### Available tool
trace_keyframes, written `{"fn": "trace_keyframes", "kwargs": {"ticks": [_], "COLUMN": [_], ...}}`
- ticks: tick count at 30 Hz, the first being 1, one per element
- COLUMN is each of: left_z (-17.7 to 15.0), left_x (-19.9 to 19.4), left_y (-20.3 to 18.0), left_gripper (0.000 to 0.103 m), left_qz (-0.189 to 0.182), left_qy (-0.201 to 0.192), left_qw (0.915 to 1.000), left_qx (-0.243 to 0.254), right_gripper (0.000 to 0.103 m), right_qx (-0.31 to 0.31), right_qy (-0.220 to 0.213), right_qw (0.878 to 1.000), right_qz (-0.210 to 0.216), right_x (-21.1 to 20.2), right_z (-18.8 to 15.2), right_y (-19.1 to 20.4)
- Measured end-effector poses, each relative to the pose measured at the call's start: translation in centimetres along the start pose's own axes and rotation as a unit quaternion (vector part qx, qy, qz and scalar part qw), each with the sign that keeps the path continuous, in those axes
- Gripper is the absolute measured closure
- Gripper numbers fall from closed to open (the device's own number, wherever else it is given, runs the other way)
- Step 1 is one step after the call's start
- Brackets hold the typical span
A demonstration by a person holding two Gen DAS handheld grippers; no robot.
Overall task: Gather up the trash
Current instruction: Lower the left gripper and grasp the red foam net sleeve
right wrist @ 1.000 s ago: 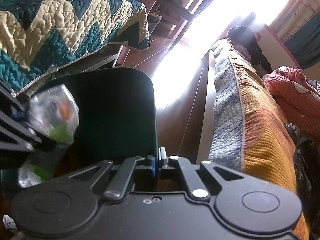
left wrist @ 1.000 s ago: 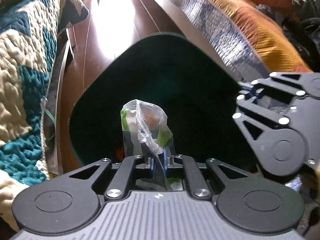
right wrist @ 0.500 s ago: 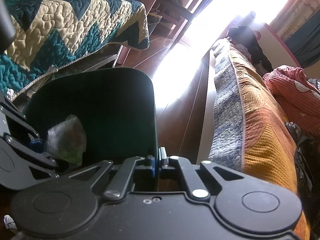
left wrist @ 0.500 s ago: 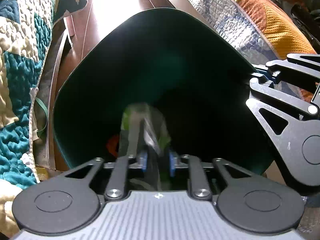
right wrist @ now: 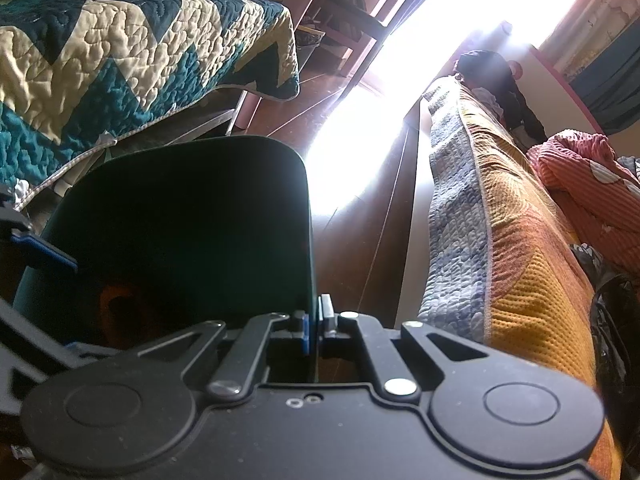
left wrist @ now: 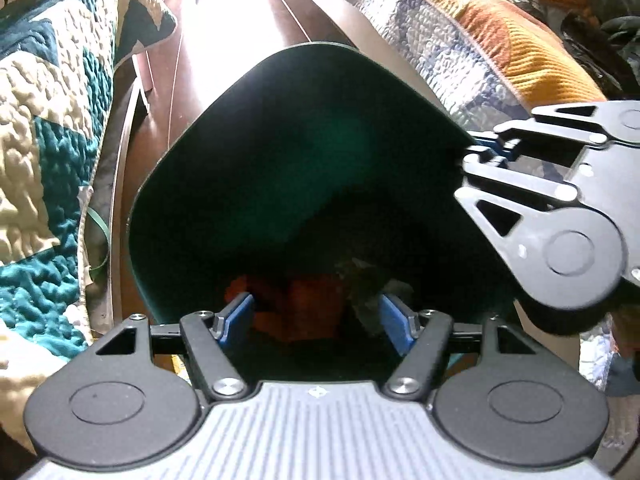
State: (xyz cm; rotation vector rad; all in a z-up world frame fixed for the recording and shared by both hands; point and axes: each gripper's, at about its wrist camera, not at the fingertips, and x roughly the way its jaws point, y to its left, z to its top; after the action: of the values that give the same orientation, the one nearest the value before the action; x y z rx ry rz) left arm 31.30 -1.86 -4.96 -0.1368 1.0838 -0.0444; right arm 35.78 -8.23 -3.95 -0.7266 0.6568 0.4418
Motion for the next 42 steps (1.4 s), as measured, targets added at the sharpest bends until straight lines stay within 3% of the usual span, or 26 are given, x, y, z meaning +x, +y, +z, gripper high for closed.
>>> {"fn": "trace_keyframes", "kwargs": {"ticks": [4, 6, 12, 18, 25, 31, 33, 36, 42], "left_z": [-0.5, -0.9, -3.0, -5.8, -10.2, -12.7, -13.0, -13.3, -14.3], "left_x": [-1.6, -2.7, -5.2, -5.5, -1.6, 2.9, 4.8, 7.1, 10.7], "left_y": [0.2, 0.6, 2.0, 3.7, 6.2, 8.2, 9.0, 10.4, 12.1], "left_gripper": [0.033, 0.026, 0.020, 0.018, 0.018, 0.018, 0.018, 0.018, 0.018], "left_qz": [-0.002, -0.004, -0.004, 0.016, 0.035, 0.075, 0.088, 0.069, 0.073], "left_qy": [-0.009, -0.018, -0.036, -0.025, 0.050, 0.082, 0.100, 0.131, 0.152], "left_qw": [0.9999, 0.9998, 0.9993, 0.9995, 0.9964, 0.9905, 0.9864, 0.9783, 0.9671], "left_qx": [0.005, 0.006, 0.001, -0.012, -0.059, -0.080, -0.097, -0.145, -0.190], "right_gripper": [0.099, 0.099, 0.099, 0.099, 0.099, 0.099, 0.099, 0.099, 0.099], "right_qx": [-0.002, -0.001, 0.001, -0.001, -0.007, -0.007, -0.006, -0.007, -0.007], "right_qy": [-0.001, 0.000, 0.001, 0.001, -0.001, 0.000, 0.000, 0.000, 0.000], "right_qw": [1.000, 1.000, 1.000, 1.000, 1.000, 1.000, 1.000, 1.000, 1.000], "right_qz": [0.001, 0.000, 0.001, 0.002, 0.001, 0.002, 0.002, 0.002, 0.002], "right_x": [-0.1, -0.1, 0.0, 0.0, -0.1, -0.1, 0.0, 0.0, 0.0], "right_z": [0.1, 0.0, 0.0, 0.0, 0.1, 0.1, 0.2, 0.2, 0.2], "right_y": [0.2, 0.2, 0.0, -0.1, 0.2, 0.2, 0.1, 0.1, 0.1]}}
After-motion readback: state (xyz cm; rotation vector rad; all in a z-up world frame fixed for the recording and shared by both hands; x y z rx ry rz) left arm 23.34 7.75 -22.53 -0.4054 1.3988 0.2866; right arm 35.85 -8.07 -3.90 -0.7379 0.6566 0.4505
